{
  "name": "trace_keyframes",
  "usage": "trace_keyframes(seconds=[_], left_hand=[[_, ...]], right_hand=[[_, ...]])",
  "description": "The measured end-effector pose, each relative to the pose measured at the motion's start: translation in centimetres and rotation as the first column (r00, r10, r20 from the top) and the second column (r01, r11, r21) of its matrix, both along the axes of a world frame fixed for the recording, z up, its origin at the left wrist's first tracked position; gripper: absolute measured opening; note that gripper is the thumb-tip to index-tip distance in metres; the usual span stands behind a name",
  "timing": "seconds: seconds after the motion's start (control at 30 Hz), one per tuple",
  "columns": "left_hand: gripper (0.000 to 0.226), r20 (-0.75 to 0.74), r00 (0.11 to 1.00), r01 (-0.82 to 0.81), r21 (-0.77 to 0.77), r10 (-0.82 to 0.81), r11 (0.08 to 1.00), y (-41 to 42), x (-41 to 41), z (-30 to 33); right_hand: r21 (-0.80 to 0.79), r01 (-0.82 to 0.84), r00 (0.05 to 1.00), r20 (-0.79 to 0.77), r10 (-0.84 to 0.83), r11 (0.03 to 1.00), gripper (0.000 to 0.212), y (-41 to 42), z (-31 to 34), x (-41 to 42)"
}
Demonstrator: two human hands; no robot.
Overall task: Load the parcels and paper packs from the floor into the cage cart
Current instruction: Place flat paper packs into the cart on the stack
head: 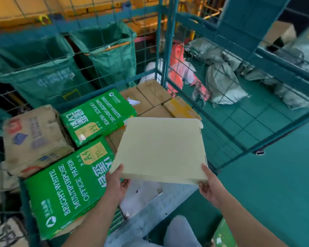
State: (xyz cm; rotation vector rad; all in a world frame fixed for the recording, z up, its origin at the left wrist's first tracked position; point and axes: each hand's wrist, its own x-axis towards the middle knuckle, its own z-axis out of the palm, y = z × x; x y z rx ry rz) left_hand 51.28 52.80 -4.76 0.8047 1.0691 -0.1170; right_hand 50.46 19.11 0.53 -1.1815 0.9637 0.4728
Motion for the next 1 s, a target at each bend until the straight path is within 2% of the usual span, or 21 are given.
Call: trace_keyframes(seconds=[0.23, 0.43, 0.57, 0.7, 0.8, 1.0], left_hand=[[0.035, 0.048, 0.995, -0.094, 0.023, 0.093, 0.995, -2.1, 6.7, 0.0], [0.041, 0.046, 0.982, -0.185, 0.053, 0.183, 0.981, -7.5, 15.0, -0.3], [0.055, 0.003, 0.951, -0.308, 0.048, 0.308, 0.950, -11.0, 20.5, -0.3], [0.045, -0.016, 0.930, -0.367, 0.044, 0.368, 0.929, -13.1, 26.9, -1.2], [0.047, -0.003, 0.899, -0.437, 0.018, 0.437, 0.899, -13.1, 31.2, -3.2], [0.030, 0.047, 0.872, -0.488, 0.014, 0.487, 0.873, -11.3, 38.8, -7.8]], right_hand=[[-0.004, -0.103, 0.995, 0.005, 0.104, 0.995, 0.043, -1.3, 0.0, 10.8], [0.003, -0.209, 0.978, 0.019, 0.209, 0.978, 0.069, -6.3, -2.3, 23.4], [0.013, -0.289, 0.957, 0.018, 0.289, 0.957, 0.068, -8.7, -3.6, 32.0], [-0.023, -0.362, 0.930, 0.053, 0.363, 0.932, 0.058, -8.8, -4.9, 41.0], [-0.028, -0.410, 0.907, 0.098, 0.410, 0.912, 0.050, -7.2, -6.1, 47.0], [-0.081, -0.387, 0.898, 0.193, 0.395, 0.918, 0.067, -3.3, -10.7, 56.8]])
